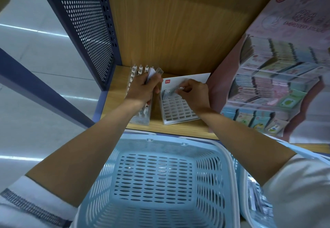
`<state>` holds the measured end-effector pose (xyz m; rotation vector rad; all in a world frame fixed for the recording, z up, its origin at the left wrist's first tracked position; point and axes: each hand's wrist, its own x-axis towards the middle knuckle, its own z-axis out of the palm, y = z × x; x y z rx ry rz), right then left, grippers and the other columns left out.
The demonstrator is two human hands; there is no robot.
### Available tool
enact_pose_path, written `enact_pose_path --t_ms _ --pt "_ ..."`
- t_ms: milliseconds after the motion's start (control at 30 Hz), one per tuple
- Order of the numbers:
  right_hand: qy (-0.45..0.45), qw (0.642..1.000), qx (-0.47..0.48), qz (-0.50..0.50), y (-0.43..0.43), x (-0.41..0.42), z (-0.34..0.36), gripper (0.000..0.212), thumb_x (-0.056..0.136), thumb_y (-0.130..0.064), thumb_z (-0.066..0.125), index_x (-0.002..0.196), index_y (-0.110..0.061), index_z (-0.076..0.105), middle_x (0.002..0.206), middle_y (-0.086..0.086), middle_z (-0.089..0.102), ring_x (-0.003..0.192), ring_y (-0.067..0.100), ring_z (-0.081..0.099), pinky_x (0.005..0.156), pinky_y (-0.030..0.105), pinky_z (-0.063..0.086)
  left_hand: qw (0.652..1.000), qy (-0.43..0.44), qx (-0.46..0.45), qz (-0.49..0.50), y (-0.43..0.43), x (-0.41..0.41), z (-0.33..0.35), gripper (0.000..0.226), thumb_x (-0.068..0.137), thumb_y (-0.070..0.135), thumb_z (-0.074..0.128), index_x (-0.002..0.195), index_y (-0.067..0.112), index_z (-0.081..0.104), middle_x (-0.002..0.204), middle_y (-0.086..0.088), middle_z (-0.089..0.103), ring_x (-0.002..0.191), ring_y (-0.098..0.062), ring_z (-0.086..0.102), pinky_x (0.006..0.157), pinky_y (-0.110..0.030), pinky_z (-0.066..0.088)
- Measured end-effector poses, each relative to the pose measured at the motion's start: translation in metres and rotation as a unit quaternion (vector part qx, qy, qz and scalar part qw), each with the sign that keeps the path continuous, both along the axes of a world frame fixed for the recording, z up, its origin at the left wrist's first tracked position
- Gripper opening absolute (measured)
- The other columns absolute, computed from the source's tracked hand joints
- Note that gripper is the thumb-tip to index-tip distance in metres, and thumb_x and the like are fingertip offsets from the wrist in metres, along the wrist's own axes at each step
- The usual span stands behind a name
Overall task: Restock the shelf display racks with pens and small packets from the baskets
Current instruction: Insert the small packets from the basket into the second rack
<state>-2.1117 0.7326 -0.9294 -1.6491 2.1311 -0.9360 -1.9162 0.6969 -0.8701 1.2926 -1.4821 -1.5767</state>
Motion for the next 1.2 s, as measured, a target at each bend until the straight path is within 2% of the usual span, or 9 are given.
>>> enact_pose_path --t_ms 67,233,467,700,833,933,1067,1133,1200 --pt "-0.004 1.000 -0.008 0.004 -0.001 -0.002 -0.001 0.014 0.073 -0.022 0.079 0.081 -0.014 0.071 0.069 -0.007 0.068 0.062 0.002 0.063 0.063 0.016 0.048 1.000 0.006 0.000 0.000 -0.001 0.000 -0.001 0.029 0.101 0.031 0.049 0.096 0.008 0.064 0.066 -0.003 0.055 0.037 -0.004 0.041 0.038 -0.022 0.035" --pt "-0.004 0.999 0.016 0.030 -0.004 -0.002 -0.006 0.011 0.074 -0.018 0.079 0.078 -0.015 0.069 0.063 -0.009 0.064 0.059 0.004 0.064 0.059 0.012 0.043 1.000 0.011 0.005 -0.001 -0.001 -0.001 -0.001 0.028 0.101 0.031 0.049 0.093 0.009 0.063 0.064 -0.001 0.055 0.038 -0.005 0.040 0.038 -0.022 0.035" --pt "-0.030 0.999 -0.013 0.008 -0.006 -0.005 -0.007 0.011 0.074 -0.021 0.079 0.077 -0.016 0.069 0.069 -0.007 0.068 0.062 0.004 0.064 0.061 0.026 0.054 1.000 0.015 0.003 -0.007 -0.001 0.000 0.000 0.028 0.100 0.031 0.050 0.092 0.008 0.063 0.063 0.000 0.055 0.037 -0.005 0.040 0.037 -0.021 0.034" --pt "-0.013 0.999 0.011 0.045 -0.007 0.004 -0.001 0.014 0.073 -0.019 0.081 0.080 -0.012 0.071 0.069 -0.010 0.066 0.057 -0.003 0.059 0.059 0.004 0.041 0.999 0.004 0.002 -0.043 -0.003 0.001 0.002 0.037 0.100 0.033 0.050 0.101 -0.002 0.062 0.063 -0.001 0.053 0.038 -0.006 0.038 0.038 -0.023 0.035" --pt "-0.014 0.998 0.033 0.046 -0.009 0.005 0.002 0.014 0.072 -0.020 0.082 0.079 -0.013 0.072 0.066 -0.011 0.063 0.057 0.001 0.060 0.059 0.006 0.042 0.999 0.006 0.006 -0.047 -0.003 0.002 0.003 0.035 0.100 0.029 0.050 0.103 -0.004 0.061 0.065 -0.002 0.052 0.037 -0.005 0.038 0.038 -0.023 0.035" --pt "-0.043 0.996 0.054 0.058 -0.010 0.004 0.004 0.011 0.076 -0.014 0.078 0.084 -0.011 0.071 0.072 -0.004 0.068 0.059 0.005 0.064 0.059 0.016 0.051 0.999 0.002 0.006 -0.053 -0.004 0.002 0.004 0.039 0.100 0.028 0.050 0.103 -0.010 0.059 0.064 -0.003 0.052 0.039 -0.007 0.038 0.038 -0.023 0.035" --pt "-0.039 0.995 0.060 0.069 -0.009 -0.004 0.002 0.008 0.080 -0.009 0.074 0.087 -0.011 0.070 0.075 -0.002 0.069 0.056 0.004 0.064 0.058 0.016 0.052 0.999 -0.003 0.009 -0.053 -0.004 0.004 0.003 0.039 0.099 0.025 0.053 0.103 -0.013 0.057 0.062 -0.001 0.052 0.038 -0.007 0.039 0.037 -0.021 0.035" --pt "-0.019 0.994 0.067 0.083 -0.010 -0.005 0.004 0.009 0.080 -0.009 0.074 0.088 -0.011 0.070 0.076 -0.001 0.069 0.056 0.003 0.062 0.060 0.015 0.050 0.998 -0.004 0.009 -0.055 -0.005 0.004 0.003 0.035 0.098 0.024 0.055 0.098 -0.011 0.059 0.061 -0.001 0.053 0.037 -0.006 0.040 0.037 -0.021 0.035" --pt "0.010 0.992 0.072 0.100 -0.012 -0.005 0.008 0.010 0.080 -0.008 0.074 0.089 -0.010 0.071 0.078 -0.002 0.069 0.056 -0.001 0.059 0.063 0.013 0.048 0.998 -0.013 -0.010 -0.062 -0.007 0.005 0.004 0.028 0.097 0.024 0.057 0.083 0.000 0.060 0.060 -0.001 0.055 0.036 -0.007 0.041 0.038 -0.022 0.036"
